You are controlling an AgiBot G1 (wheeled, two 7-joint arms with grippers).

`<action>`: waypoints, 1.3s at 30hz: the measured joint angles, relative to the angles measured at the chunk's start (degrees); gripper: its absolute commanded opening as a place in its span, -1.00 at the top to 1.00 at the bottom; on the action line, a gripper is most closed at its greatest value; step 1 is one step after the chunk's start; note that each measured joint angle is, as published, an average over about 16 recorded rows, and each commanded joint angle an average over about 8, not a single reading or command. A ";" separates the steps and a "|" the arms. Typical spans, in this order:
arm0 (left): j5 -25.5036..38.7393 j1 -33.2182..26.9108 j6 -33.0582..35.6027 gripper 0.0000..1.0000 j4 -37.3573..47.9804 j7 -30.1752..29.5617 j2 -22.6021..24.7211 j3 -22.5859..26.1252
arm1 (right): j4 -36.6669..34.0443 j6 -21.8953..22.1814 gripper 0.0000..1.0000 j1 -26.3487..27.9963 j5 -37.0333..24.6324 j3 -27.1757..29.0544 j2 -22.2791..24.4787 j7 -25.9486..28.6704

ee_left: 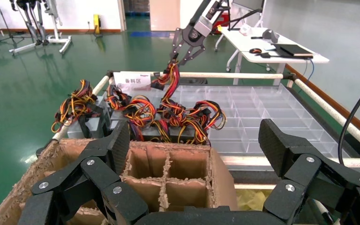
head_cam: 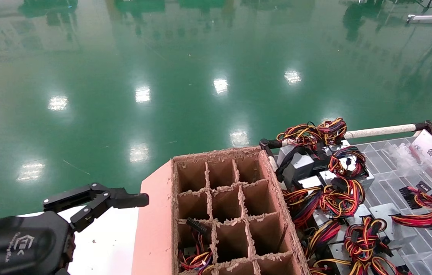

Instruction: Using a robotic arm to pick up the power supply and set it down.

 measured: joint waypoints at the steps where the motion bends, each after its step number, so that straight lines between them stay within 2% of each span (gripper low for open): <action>1: 0.00 0.00 0.00 -1.00 0.00 0.00 0.00 0.00 | 0.03 -0.01 -1.00 0.05 -0.04 0.00 0.04 -0.01; 10: 0.00 0.00 0.00 -1.00 0.00 0.00 0.00 0.00 | -0.11 -0.48 -1.00 -0.03 0.34 0.20 0.04 0.37; 20: 0.00 -0.01 0.01 -1.00 0.04 0.02 0.00 0.01 | -1.18 -1.73 -1.00 -2.98 6.16 2.82 -1.33 3.88; 28: -0.01 -0.03 0.01 -1.00 0.07 0.03 0.00 0.01 | 2.27 -1.53 -1.00 -8.01 11.56 7.11 -2.36 9.91; 39: -0.02 -0.04 0.00 -1.00 0.10 0.05 0.00 0.04 | 13.65 -0.51 -1.00 -17.73 16.51 14.85 -3.17 21.54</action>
